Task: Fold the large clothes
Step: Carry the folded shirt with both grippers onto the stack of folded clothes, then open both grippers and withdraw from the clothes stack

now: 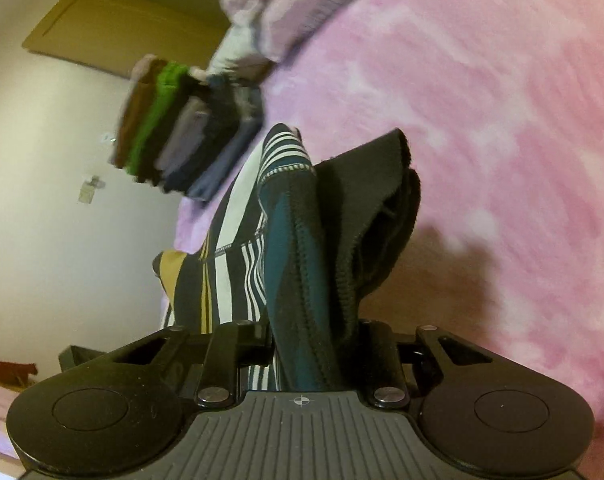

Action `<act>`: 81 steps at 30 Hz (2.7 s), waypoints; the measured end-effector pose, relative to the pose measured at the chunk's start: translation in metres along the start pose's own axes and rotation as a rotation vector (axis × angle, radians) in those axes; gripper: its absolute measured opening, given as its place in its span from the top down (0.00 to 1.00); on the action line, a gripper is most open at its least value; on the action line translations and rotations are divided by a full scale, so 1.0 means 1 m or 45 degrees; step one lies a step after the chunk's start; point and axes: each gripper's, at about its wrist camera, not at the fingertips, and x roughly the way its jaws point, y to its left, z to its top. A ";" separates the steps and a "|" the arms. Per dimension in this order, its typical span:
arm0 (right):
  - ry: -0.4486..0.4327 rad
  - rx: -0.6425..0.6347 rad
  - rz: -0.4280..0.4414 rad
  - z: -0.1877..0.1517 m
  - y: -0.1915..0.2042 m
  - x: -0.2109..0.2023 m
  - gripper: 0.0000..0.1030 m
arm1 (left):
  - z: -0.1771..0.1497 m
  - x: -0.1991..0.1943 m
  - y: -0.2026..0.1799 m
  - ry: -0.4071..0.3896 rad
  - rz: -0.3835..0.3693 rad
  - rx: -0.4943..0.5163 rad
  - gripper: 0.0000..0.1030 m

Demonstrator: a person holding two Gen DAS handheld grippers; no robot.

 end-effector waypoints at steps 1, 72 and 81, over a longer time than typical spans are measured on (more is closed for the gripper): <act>0.014 -0.029 0.004 0.012 0.018 -0.001 0.79 | 0.010 -0.017 -0.011 -0.037 0.000 -0.005 0.83; -0.410 -0.955 -0.386 0.260 0.444 0.322 0.25 | 0.492 -0.088 -0.050 -0.449 0.664 0.508 0.56; -0.314 -0.971 -0.384 0.174 0.434 0.242 0.20 | 0.387 -0.146 -0.089 -0.401 0.725 0.428 0.31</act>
